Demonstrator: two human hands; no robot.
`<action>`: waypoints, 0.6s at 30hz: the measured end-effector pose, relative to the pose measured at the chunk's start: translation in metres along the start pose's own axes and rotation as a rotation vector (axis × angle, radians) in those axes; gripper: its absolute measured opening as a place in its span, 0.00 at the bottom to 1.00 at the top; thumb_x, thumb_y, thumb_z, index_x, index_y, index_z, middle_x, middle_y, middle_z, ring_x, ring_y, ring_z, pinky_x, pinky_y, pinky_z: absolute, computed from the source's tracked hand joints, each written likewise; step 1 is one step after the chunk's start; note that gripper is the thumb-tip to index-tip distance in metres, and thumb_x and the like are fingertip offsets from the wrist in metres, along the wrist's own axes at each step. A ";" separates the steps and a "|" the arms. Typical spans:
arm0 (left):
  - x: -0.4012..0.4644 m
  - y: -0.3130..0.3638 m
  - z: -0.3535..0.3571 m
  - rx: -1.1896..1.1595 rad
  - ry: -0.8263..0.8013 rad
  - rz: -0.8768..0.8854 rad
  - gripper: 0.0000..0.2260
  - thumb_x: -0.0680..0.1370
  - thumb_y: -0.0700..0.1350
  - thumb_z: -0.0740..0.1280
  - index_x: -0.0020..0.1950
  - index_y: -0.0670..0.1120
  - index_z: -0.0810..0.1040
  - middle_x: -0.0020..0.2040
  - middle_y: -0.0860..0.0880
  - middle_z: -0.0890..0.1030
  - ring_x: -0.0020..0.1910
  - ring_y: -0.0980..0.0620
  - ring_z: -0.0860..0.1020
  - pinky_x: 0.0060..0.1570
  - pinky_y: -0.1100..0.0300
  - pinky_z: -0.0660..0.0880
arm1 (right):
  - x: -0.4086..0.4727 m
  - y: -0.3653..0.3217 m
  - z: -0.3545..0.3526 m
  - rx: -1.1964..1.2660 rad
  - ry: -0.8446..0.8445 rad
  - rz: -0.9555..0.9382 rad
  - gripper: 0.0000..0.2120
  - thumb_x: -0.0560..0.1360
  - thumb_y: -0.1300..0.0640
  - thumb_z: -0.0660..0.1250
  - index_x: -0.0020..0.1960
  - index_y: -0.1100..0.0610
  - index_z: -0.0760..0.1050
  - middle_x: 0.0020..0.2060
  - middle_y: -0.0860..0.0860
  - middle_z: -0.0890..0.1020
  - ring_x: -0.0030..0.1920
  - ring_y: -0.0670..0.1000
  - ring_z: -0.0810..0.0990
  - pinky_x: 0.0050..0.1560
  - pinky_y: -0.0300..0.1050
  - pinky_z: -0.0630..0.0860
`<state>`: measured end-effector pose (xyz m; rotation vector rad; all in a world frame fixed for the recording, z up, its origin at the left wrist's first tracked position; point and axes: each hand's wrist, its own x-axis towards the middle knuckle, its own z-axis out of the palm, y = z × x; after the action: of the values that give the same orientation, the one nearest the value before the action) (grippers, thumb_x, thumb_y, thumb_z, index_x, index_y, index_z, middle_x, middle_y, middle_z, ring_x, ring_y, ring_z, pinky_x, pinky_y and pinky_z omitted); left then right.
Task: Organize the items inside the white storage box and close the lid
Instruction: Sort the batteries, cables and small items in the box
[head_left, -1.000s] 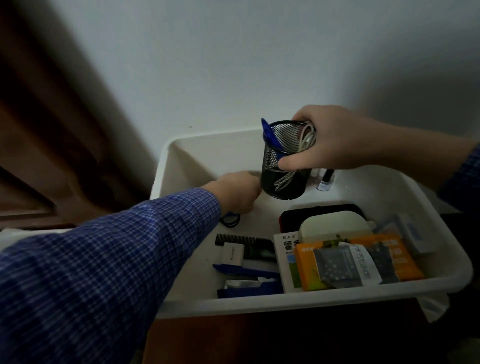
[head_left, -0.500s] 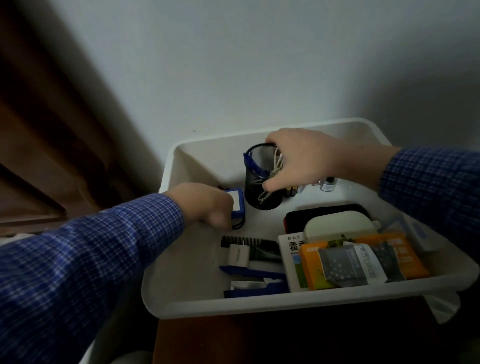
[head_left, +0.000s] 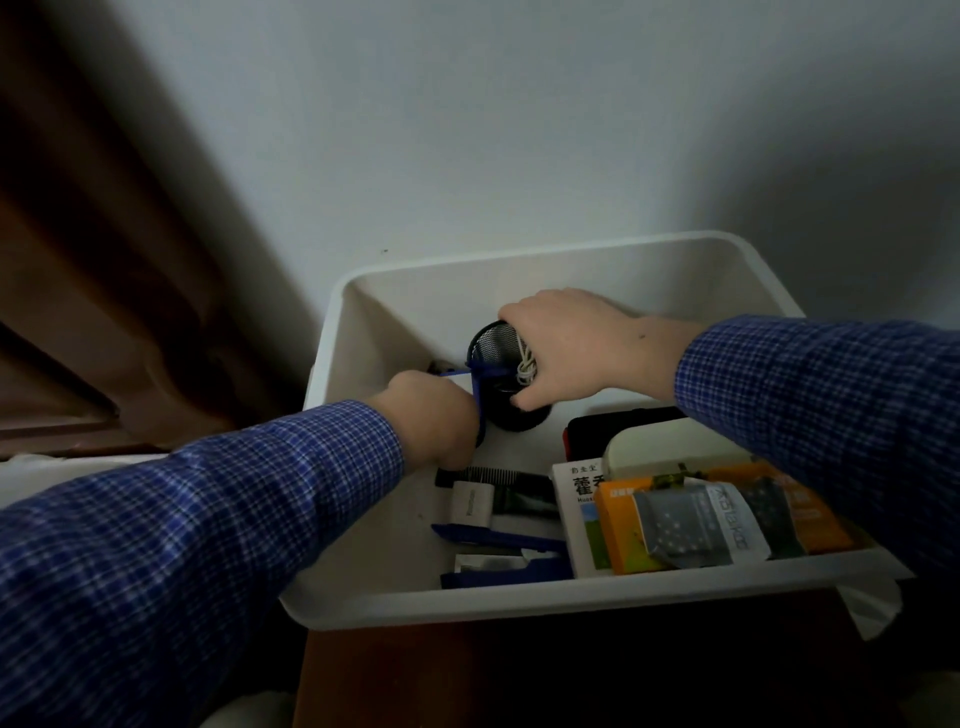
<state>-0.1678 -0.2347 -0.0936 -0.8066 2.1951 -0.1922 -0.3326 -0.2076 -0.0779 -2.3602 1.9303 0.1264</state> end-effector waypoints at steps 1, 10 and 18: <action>0.000 0.001 0.002 0.015 -0.022 0.004 0.09 0.81 0.53 0.60 0.52 0.49 0.74 0.38 0.52 0.70 0.36 0.51 0.71 0.43 0.53 0.73 | 0.000 0.001 0.003 0.028 -0.001 0.002 0.27 0.63 0.36 0.73 0.49 0.53 0.68 0.40 0.49 0.75 0.42 0.53 0.75 0.39 0.48 0.73; -0.005 0.013 0.007 -0.078 -0.069 -0.045 0.23 0.80 0.55 0.61 0.69 0.42 0.71 0.38 0.49 0.67 0.32 0.49 0.69 0.43 0.52 0.75 | -0.007 0.003 0.014 0.154 0.106 0.085 0.29 0.64 0.39 0.76 0.53 0.53 0.66 0.44 0.49 0.71 0.42 0.50 0.73 0.41 0.48 0.76; -0.005 0.010 0.002 -0.097 -0.050 -0.076 0.12 0.79 0.54 0.62 0.41 0.48 0.72 0.38 0.51 0.74 0.33 0.52 0.72 0.41 0.55 0.75 | -0.010 -0.001 0.011 0.161 0.165 0.097 0.32 0.64 0.39 0.77 0.52 0.53 0.61 0.43 0.49 0.74 0.37 0.47 0.74 0.31 0.44 0.71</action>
<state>-0.1688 -0.2230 -0.0957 -0.9394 2.1424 -0.1023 -0.3338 -0.1960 -0.0880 -2.2375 2.0407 -0.2167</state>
